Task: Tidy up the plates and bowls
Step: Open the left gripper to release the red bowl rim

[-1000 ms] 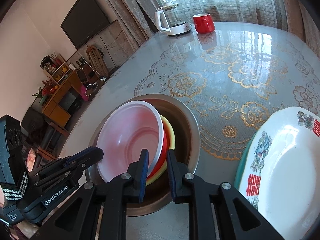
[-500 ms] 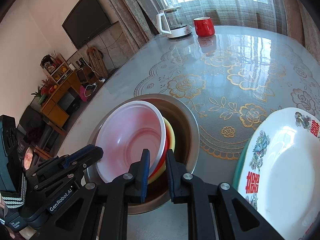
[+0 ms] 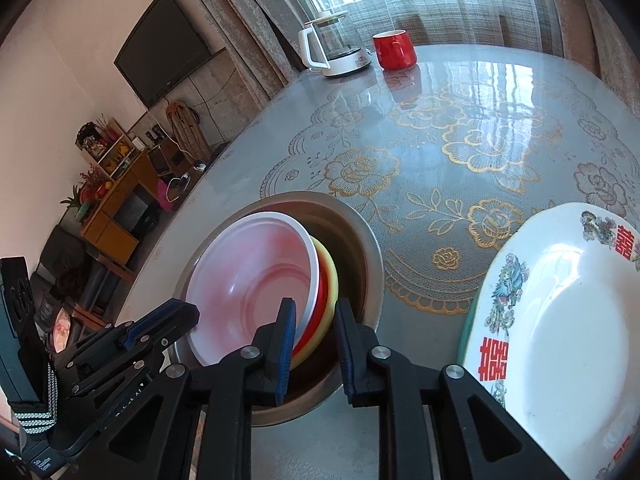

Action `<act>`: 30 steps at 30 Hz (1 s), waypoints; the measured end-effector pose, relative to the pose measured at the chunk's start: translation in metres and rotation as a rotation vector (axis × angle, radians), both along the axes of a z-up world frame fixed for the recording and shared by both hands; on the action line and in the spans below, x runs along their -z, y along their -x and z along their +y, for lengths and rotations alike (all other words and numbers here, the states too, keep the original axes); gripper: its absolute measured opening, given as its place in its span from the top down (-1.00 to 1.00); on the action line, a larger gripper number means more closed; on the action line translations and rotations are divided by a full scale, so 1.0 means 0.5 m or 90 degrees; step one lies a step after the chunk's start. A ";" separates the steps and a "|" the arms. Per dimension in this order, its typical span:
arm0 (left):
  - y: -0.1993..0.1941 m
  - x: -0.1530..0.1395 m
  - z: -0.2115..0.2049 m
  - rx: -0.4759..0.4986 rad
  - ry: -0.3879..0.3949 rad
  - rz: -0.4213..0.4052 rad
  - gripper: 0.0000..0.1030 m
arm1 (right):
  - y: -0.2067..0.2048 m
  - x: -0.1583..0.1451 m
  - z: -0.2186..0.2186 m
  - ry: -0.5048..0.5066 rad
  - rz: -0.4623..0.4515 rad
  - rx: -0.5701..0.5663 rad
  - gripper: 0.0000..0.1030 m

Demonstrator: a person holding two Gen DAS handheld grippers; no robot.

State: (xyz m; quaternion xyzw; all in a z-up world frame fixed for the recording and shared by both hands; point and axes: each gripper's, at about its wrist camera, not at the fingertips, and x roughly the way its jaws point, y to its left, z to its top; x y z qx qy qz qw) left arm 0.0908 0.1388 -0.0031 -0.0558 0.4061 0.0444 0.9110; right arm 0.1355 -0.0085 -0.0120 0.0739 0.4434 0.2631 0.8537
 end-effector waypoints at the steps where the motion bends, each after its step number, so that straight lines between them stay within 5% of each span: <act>1: 0.001 -0.001 0.000 -0.001 0.000 -0.001 0.74 | 0.001 -0.003 -0.002 0.002 -0.005 0.002 0.61; 21: -0.002 0.000 0.000 -0.007 -0.003 -0.007 0.73 | -0.014 0.009 0.031 0.035 -0.020 -0.017 0.76; 30: 0.001 -0.006 0.022 -0.025 0.020 -0.026 0.41 | -0.017 0.009 0.004 -0.004 -0.009 -0.003 0.62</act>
